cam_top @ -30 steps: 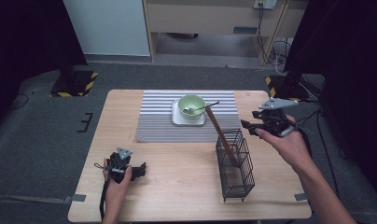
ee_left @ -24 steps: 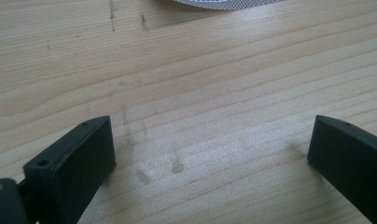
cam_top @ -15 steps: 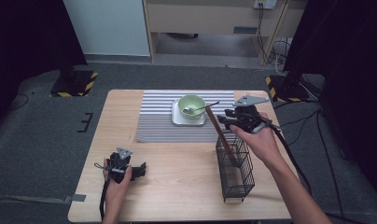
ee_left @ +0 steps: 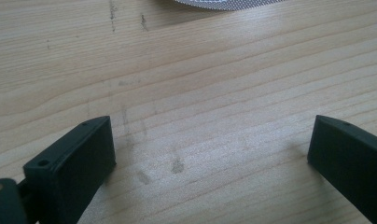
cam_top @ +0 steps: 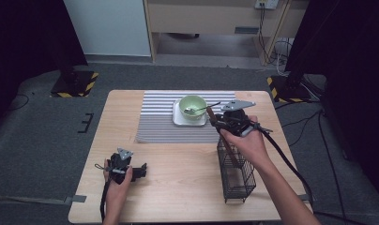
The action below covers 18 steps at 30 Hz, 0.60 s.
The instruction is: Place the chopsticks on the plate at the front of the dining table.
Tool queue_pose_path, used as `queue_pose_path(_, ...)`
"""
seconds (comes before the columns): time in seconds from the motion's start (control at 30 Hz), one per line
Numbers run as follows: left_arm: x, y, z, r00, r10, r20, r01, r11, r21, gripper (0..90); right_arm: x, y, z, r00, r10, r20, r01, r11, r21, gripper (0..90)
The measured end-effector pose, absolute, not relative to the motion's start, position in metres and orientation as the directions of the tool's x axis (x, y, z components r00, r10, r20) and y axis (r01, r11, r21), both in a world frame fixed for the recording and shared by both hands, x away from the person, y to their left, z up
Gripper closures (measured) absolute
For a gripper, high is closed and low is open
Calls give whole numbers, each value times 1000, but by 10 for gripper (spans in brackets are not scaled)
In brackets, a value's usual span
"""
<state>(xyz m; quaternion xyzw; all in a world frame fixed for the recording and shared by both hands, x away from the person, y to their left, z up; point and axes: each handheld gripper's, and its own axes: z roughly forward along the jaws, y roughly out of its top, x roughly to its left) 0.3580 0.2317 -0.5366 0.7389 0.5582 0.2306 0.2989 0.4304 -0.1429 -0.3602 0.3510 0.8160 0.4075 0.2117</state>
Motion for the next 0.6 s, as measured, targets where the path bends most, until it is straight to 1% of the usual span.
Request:
queue_pose_path(0.23, 358, 232, -537, 270, 963, 7, 687, -198, 699, 0, 432, -139, -365, -654, 753, -79, 412, 441, 797, 742)
queue_pose_path(0.33, 358, 232, -537, 270, 963, 7, 687, -198, 699, 0, 432, -139, -366, -646, 758, -84, 417, 443, 794, 784)
queue_pose_path(0.4, 358, 232, -537, 270, 963, 7, 687, -198, 699, 0, 432, -139, -366, -645, 760, -82, 418, 441, 794, 827)
queue_pose_path(0.6, 358, 232, -537, 270, 963, 7, 687, -198, 699, 0, 432, -143, -361, -647, 759, -78, 408, 430, 805, 839)
